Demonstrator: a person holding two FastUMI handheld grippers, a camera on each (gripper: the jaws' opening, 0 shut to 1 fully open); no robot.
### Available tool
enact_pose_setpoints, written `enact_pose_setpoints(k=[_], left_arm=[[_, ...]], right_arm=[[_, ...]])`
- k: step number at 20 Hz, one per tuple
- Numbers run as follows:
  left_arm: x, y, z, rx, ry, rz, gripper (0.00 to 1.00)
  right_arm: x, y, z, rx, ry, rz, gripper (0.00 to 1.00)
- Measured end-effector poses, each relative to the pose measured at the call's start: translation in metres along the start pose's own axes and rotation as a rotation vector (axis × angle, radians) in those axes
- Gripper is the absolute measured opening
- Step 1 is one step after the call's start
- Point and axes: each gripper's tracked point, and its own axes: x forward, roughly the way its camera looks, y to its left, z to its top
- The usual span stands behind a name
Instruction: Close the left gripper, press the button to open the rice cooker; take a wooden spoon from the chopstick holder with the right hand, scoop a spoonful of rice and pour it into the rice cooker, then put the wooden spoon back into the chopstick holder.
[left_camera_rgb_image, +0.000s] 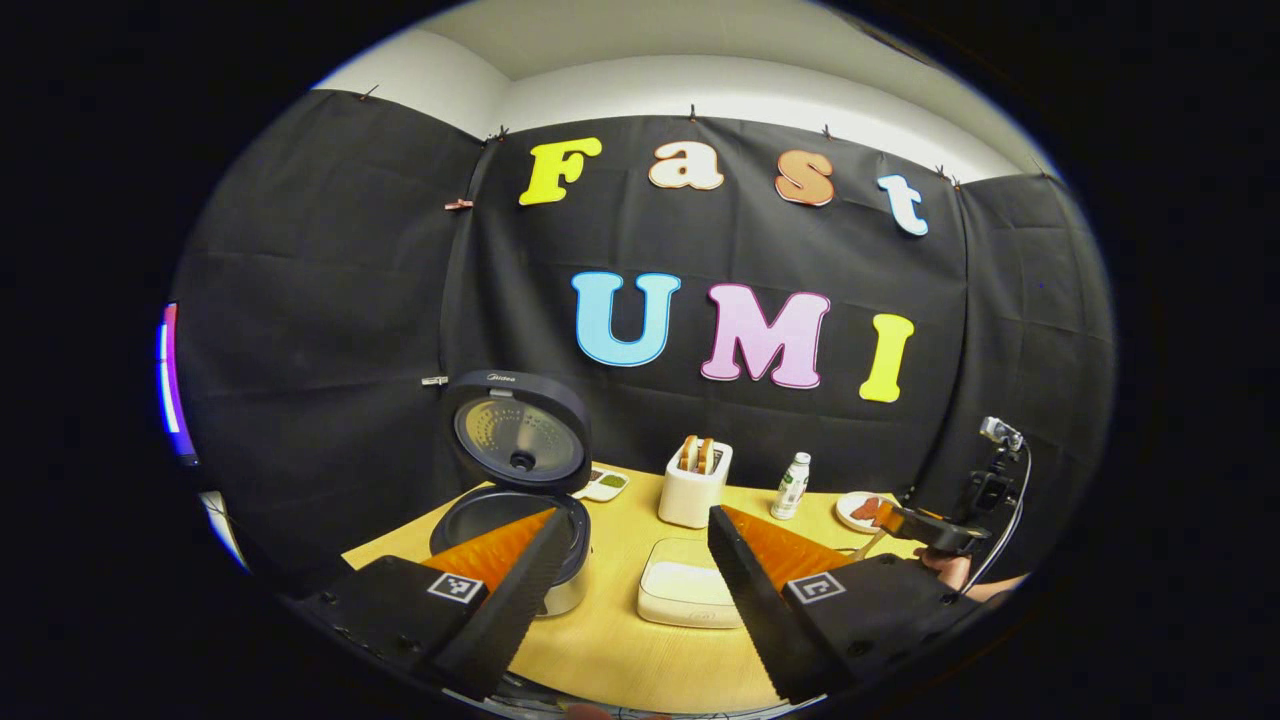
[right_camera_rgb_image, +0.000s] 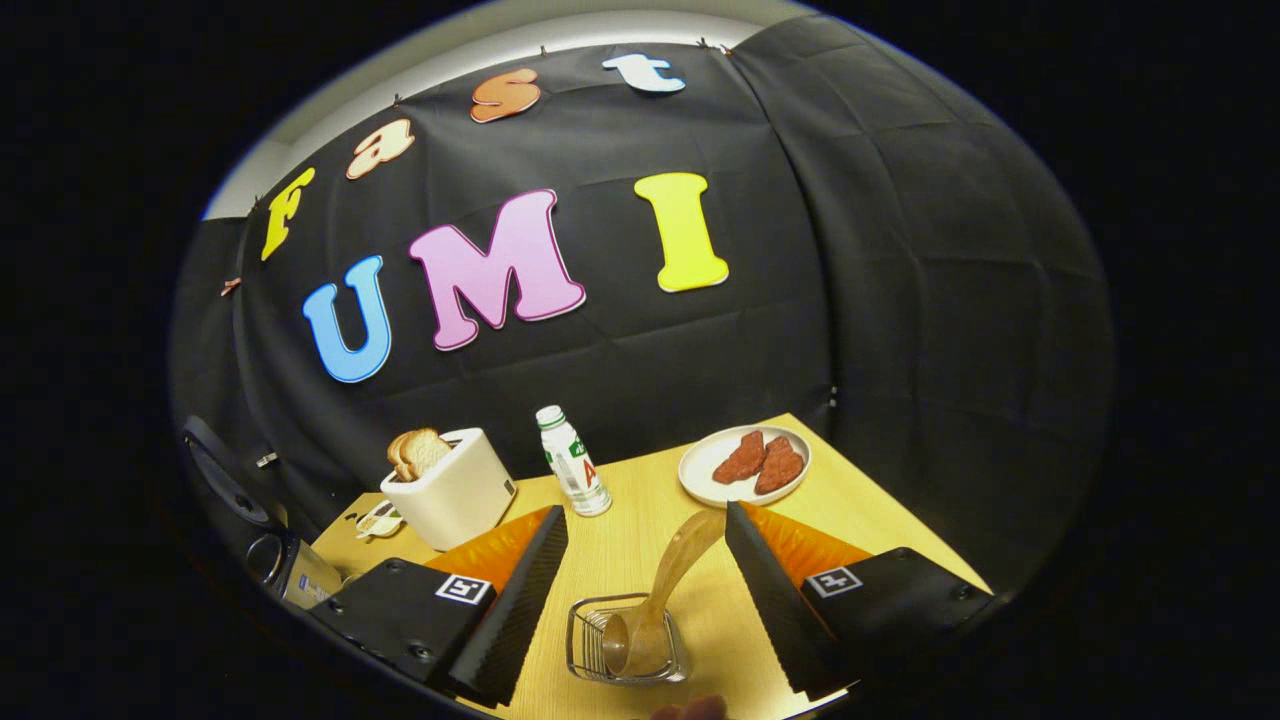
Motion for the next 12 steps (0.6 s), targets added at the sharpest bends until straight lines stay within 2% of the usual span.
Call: enact_pose_setpoints(k=[8, 9, 10, 11, 12], left_arm=[[0.027, 0.022, 0.045, 0.031, -0.091, -0.007, 0.94], [0.032, 0.027, 0.054, 0.036, -0.105, -0.001, 0.94], [0.039, 0.034, 0.063, 0.043, -0.115, 0.008, 0.90], [0.047, 0.043, 0.072, 0.055, -0.125, 0.020, 0.94], [0.055, 0.052, 0.081, 0.070, -0.130, 0.036, 0.94]], right_arm=[[-0.068, 0.049, 0.062, -0.129, -0.093, 0.086, 0.98], [-0.077, 0.053, 0.067, -0.134, -0.100, 0.094, 0.98], [-0.087, 0.059, 0.073, -0.138, -0.108, 0.102, 0.98], [-0.095, 0.064, 0.077, -0.141, -0.112, 0.107, 0.98], [-0.104, 0.069, 0.081, -0.136, -0.114, 0.114, 0.98]])
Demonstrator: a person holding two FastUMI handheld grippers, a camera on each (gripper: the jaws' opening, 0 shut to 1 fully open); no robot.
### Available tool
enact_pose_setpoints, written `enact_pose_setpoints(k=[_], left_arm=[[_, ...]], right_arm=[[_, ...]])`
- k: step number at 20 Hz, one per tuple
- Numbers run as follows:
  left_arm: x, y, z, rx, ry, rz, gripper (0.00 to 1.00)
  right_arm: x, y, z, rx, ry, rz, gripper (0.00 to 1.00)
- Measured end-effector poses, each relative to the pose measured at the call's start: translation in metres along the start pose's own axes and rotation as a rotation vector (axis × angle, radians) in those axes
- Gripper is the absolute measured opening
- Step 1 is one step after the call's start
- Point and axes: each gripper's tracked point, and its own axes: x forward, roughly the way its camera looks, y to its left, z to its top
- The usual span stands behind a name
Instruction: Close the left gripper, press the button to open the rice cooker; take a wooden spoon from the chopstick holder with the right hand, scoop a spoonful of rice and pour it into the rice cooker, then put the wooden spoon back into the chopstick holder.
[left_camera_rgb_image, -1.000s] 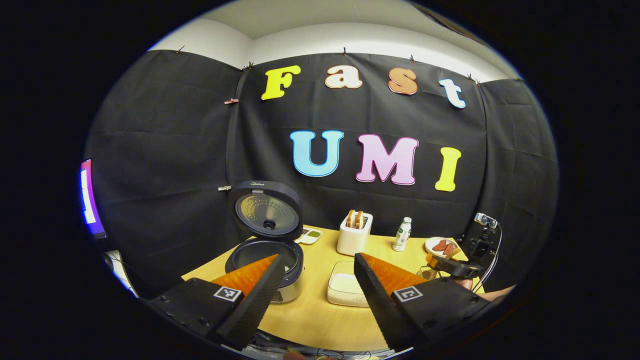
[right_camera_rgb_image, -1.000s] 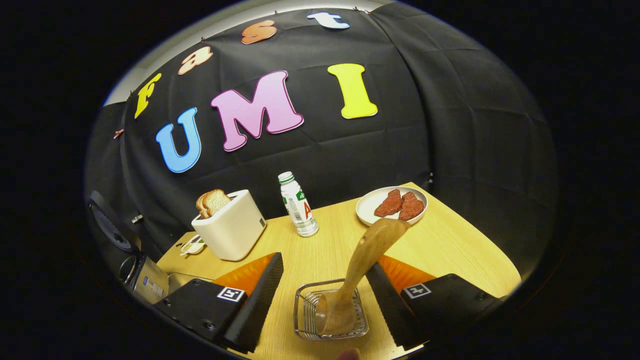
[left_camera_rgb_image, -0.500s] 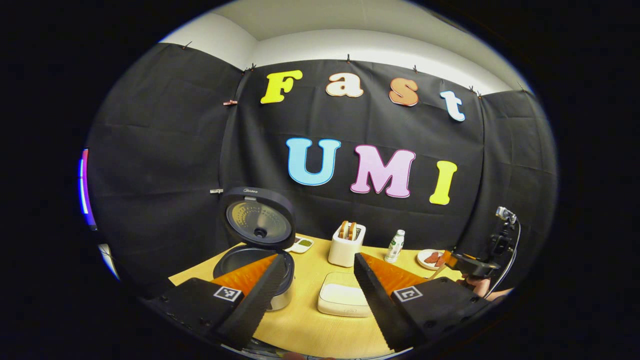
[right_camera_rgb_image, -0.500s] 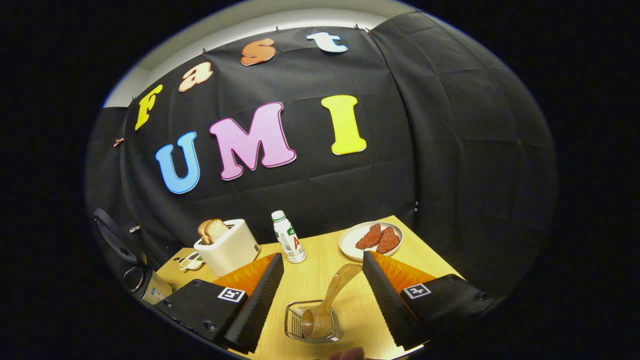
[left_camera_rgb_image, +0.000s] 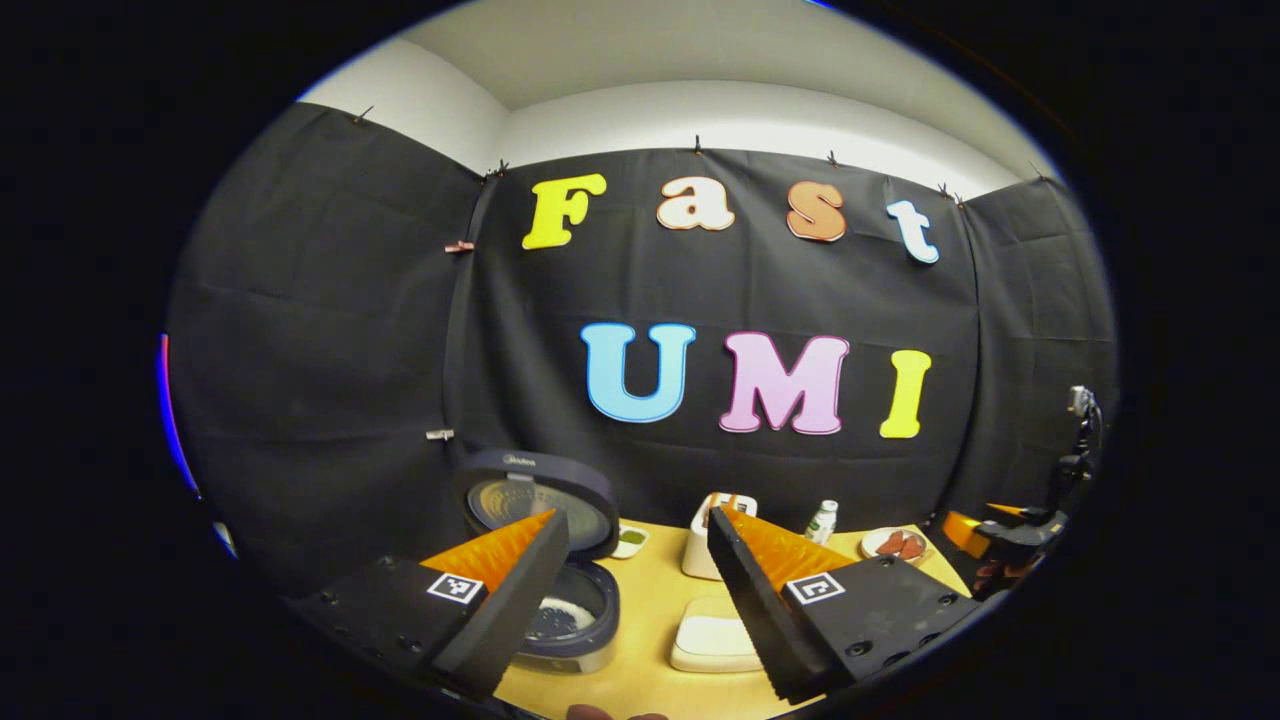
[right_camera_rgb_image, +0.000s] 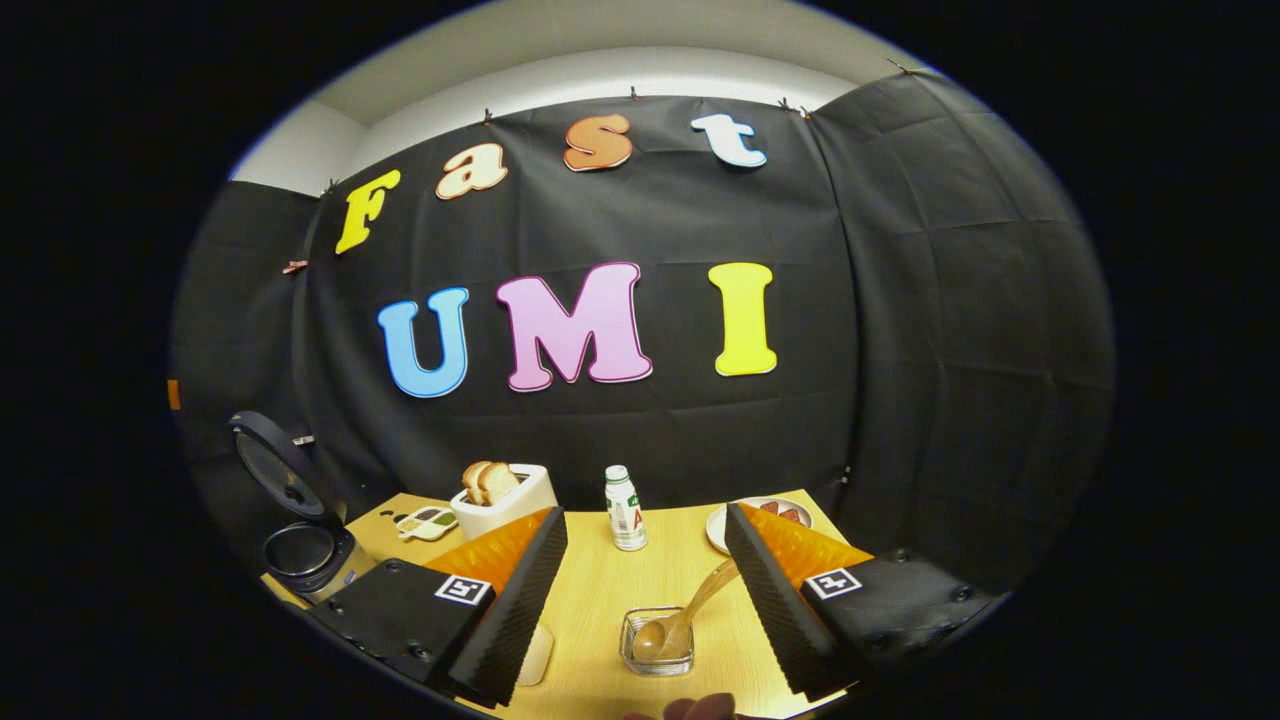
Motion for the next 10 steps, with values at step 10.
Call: enact_pose_setpoints(k=[10], left_arm=[[0.126, 0.077, 0.025, 0.030, 0.072, 0.027, 0.94]], right_arm=[[-0.055, 0.020, 0.011, -0.002, 0.020, 0.002, 0.98]])
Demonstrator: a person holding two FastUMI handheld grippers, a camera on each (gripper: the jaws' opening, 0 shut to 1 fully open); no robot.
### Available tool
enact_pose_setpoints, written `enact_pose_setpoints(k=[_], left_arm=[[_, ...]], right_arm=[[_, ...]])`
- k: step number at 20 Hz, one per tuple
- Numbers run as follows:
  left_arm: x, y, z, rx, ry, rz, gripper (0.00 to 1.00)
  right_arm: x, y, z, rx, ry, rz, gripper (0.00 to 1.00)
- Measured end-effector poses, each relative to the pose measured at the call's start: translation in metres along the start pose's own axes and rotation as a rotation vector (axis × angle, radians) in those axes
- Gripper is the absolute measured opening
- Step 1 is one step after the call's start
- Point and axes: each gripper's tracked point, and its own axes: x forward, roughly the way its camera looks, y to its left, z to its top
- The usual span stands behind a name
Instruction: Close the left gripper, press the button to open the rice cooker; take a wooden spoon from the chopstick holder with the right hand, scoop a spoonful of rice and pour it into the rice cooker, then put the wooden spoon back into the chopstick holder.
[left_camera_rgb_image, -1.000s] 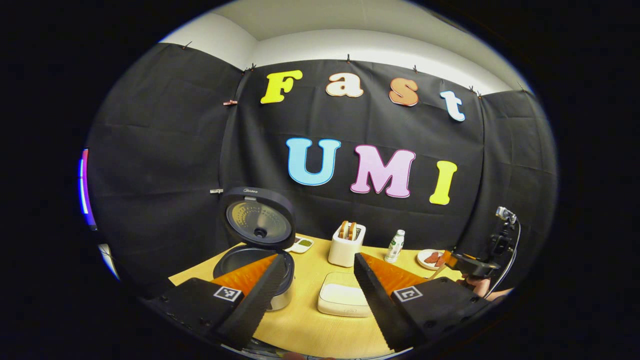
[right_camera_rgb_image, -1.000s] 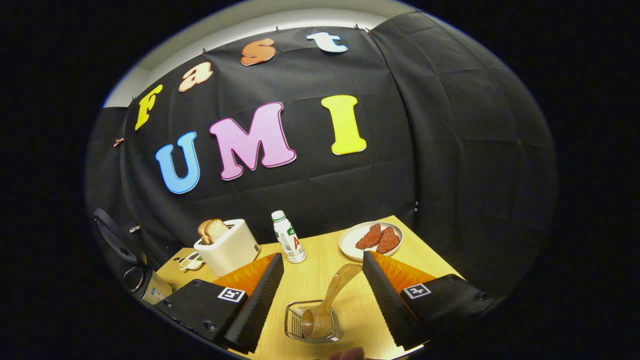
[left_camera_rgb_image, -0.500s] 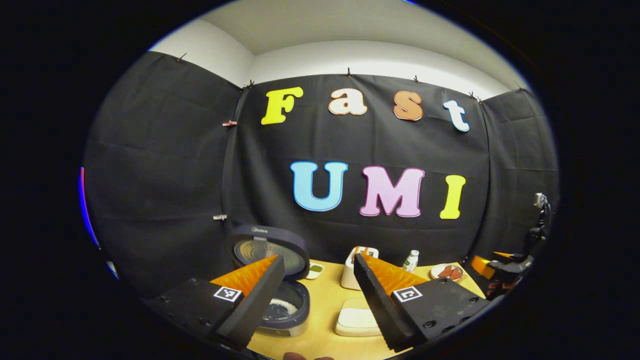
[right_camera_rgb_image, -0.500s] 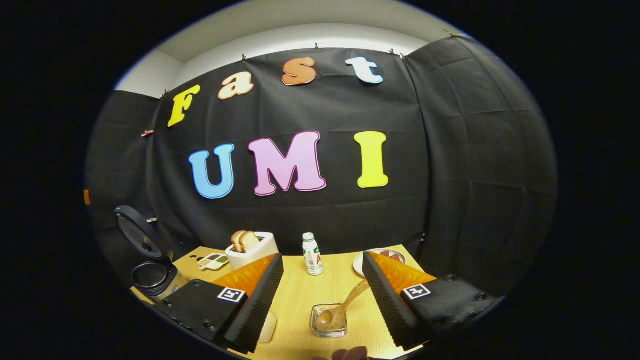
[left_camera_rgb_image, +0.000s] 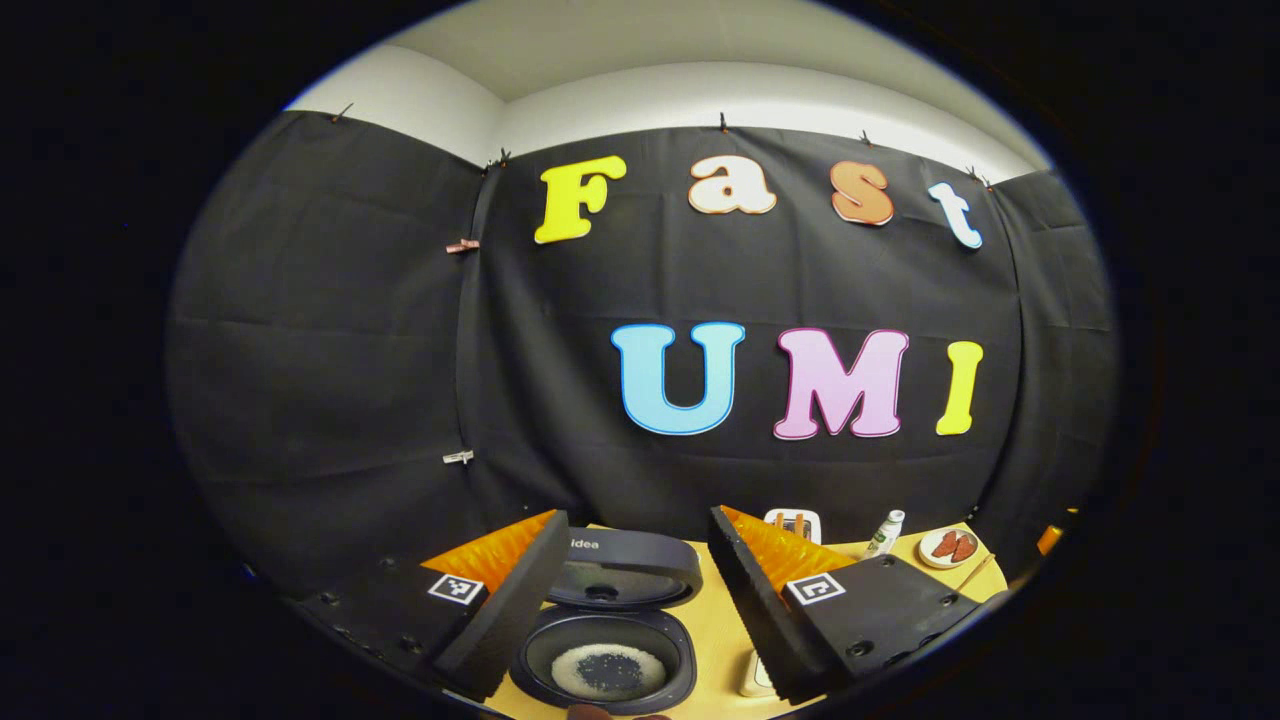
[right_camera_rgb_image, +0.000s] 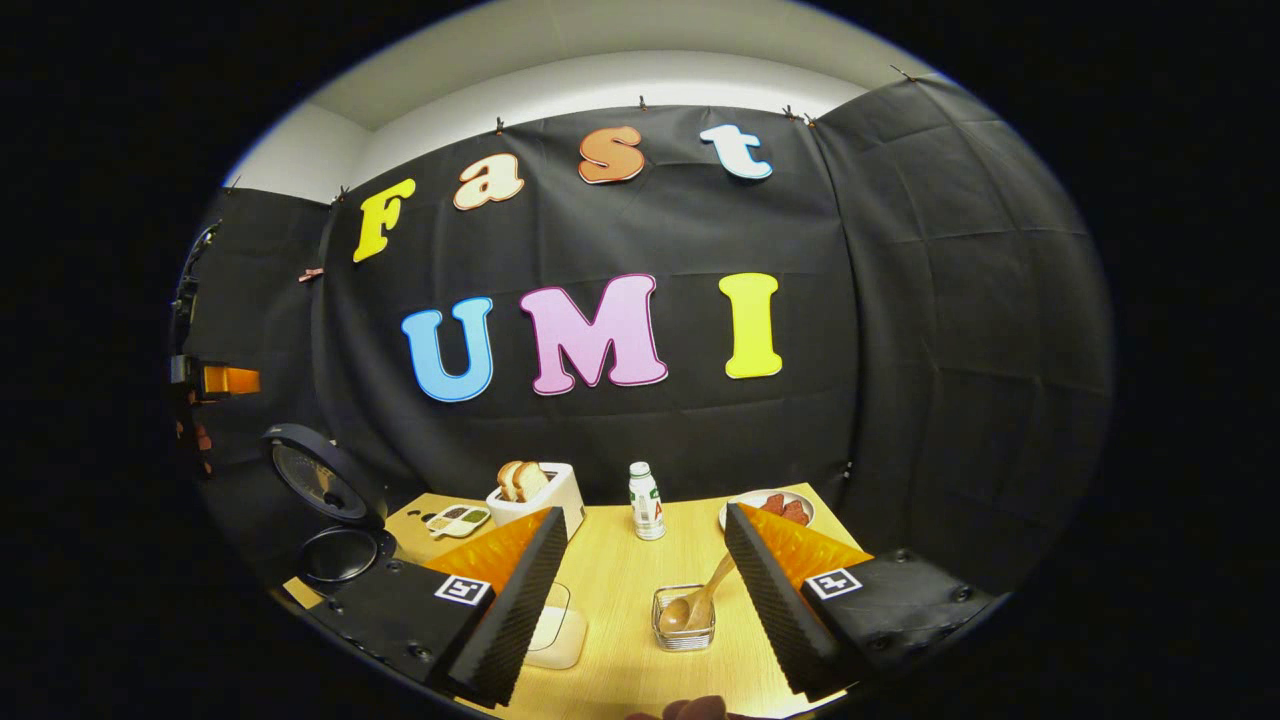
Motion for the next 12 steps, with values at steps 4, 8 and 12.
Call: enact_pose_setpoints(k=[4, 8, 12], left_arm=[[0.053, 0.017, -0.013, 0.028, 0.086, -0.005, 0.94], [0.096, 0.037, -0.029, 0.035, 0.168, -0.006, 0.94], [0.124, 0.051, -0.049, 0.070, 0.255, -0.013, 0.94]], right_arm=[[-0.011, -0.009, 0.004, 0.009, -0.005, -0.060, 0.98], [-0.018, -0.015, 0.004, 0.027, -0.002, -0.115, 1.00], [-0.020, -0.007, 0.002, 0.023, 0.005, -0.129, 0.98]])
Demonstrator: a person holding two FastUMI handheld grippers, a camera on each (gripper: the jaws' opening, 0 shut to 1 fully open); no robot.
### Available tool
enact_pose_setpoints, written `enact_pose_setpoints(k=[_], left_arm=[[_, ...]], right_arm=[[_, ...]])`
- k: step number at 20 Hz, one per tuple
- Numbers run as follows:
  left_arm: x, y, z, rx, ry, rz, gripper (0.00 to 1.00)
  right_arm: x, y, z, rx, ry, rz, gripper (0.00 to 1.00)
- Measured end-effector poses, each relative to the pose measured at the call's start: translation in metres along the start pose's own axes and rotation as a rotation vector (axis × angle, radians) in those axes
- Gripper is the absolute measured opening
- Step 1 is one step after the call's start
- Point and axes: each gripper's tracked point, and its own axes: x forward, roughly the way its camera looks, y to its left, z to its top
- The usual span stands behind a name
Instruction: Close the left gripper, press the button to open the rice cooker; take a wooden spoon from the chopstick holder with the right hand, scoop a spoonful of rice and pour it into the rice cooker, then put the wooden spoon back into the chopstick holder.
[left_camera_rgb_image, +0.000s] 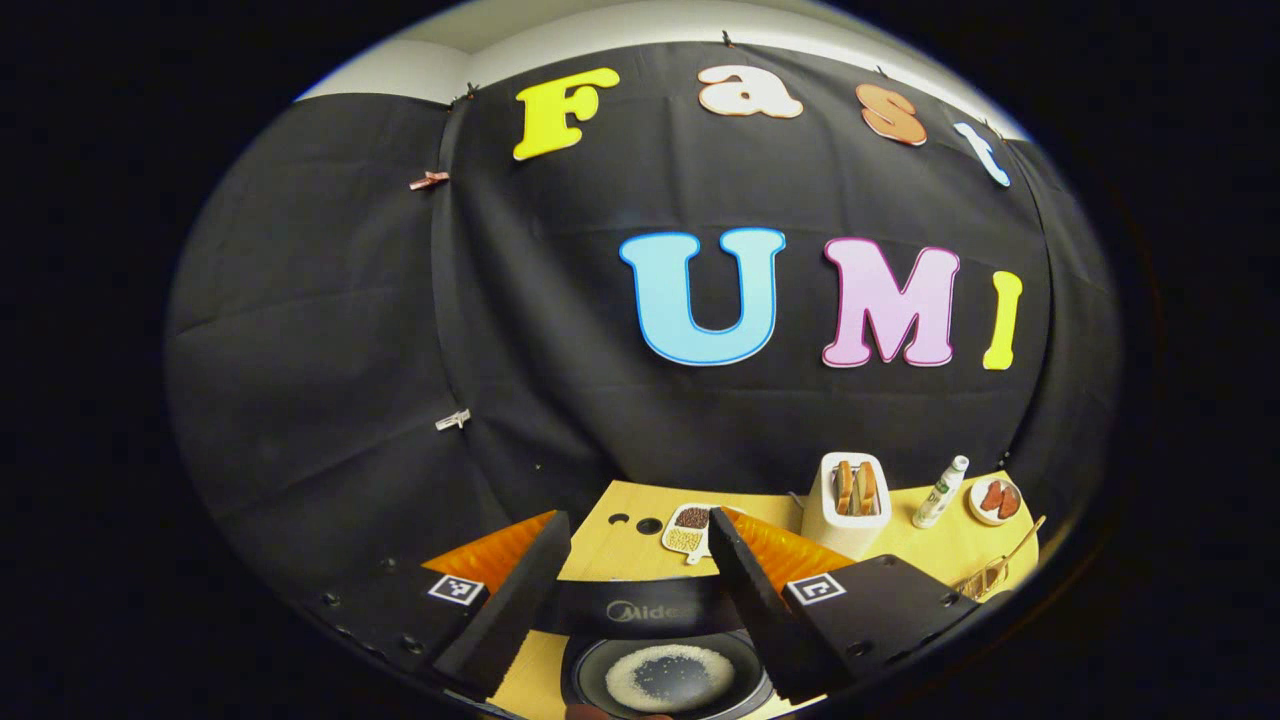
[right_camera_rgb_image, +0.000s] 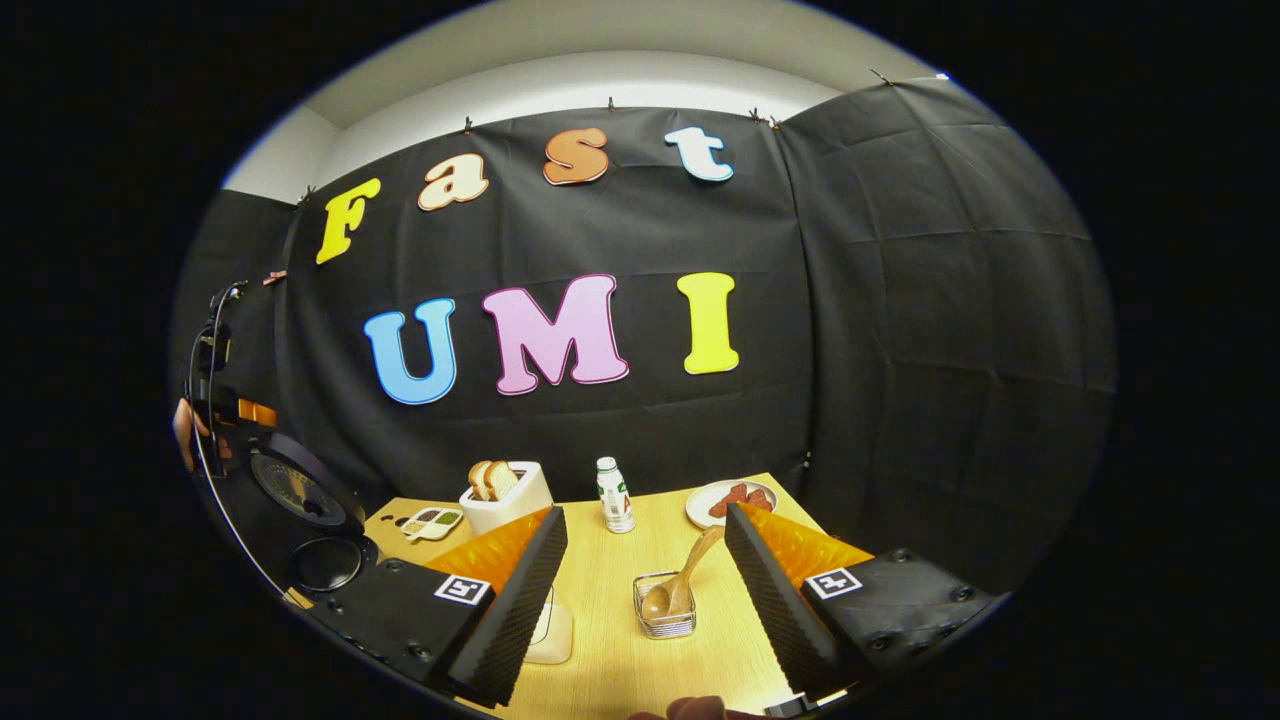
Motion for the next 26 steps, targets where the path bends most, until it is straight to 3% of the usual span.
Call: enact_pose_setpoints(k=[5, 6, 10, 15, 26], left_arm=[[0.009, -0.006, -0.020, -0.047, 0.075, -0.021, 0.95], [0.006, -0.007, -0.024, -0.064, 0.097, -0.025, 0.99], [-0.017, -0.007, -0.049, -0.095, 0.146, -0.026, 0.96], [-0.056, -0.014, -0.109, -0.138, 0.240, -0.024, 0.96], [-0.099, -0.018, -0.222, -0.163, 0.423, -0.010, 0.96]], right_arm=[[0.001, 0.009, -0.005, 0.009, 0.009, 0.002, 0.98], [0.001, 0.011, -0.006, 0.009, 0.013, 0.008, 0.98], [0.003, 0.021, -0.018, 0.004, 0.041, 0.048, 0.98], [0.002, 0.034, -0.029, -0.003, 0.067, 0.109, 0.98], [-0.006, 0.038, -0.048, -0.026, 0.119, 0.151, 0.98]])
